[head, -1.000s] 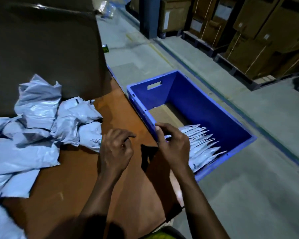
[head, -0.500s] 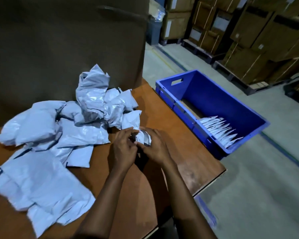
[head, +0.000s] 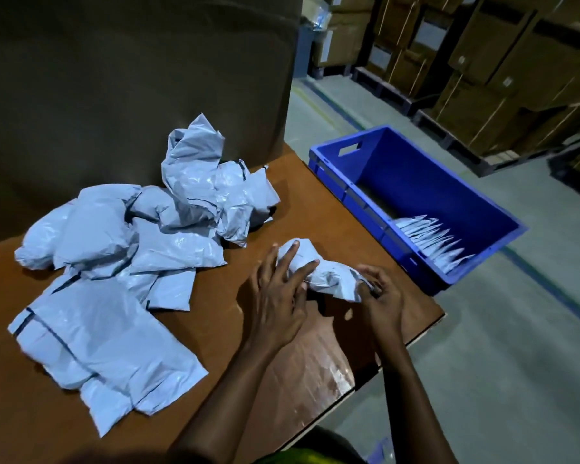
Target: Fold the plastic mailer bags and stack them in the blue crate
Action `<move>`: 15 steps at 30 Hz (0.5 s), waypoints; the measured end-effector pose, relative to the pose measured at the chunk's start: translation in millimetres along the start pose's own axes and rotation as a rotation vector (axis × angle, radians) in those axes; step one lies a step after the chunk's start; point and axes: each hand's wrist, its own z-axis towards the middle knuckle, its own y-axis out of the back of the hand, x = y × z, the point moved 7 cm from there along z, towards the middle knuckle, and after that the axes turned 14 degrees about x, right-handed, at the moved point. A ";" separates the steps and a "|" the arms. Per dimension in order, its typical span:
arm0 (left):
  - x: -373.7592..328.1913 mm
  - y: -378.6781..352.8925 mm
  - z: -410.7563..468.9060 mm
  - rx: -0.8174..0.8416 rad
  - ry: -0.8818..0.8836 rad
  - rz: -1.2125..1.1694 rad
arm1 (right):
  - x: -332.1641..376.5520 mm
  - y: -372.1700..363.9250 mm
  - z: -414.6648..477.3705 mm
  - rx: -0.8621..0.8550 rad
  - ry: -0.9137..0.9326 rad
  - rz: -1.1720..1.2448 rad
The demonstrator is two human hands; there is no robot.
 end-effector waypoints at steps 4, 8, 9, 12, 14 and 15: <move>2.0 -23.5 5.6 0.183 0.009 0.138 | -12.9 37.4 3.3 -0.187 -0.065 0.007; -9.8 -48.7 2.0 0.241 0.028 0.273 | 13.3 46.2 9.4 -0.177 0.102 -0.363; -12.7 -52.1 1.5 0.238 0.038 0.283 | 21.3 42.4 9.2 -0.163 0.172 -0.498; -21.7 -51.5 7.6 0.184 0.052 0.328 | 34.4 24.4 10.3 -0.098 0.371 -0.815; -25.1 -49.5 13.0 0.135 0.051 0.360 | 30.6 11.8 14.6 0.020 0.443 -0.843; -25.8 -48.6 13.8 0.111 0.052 0.388 | 25.6 6.4 16.7 0.078 0.443 -0.844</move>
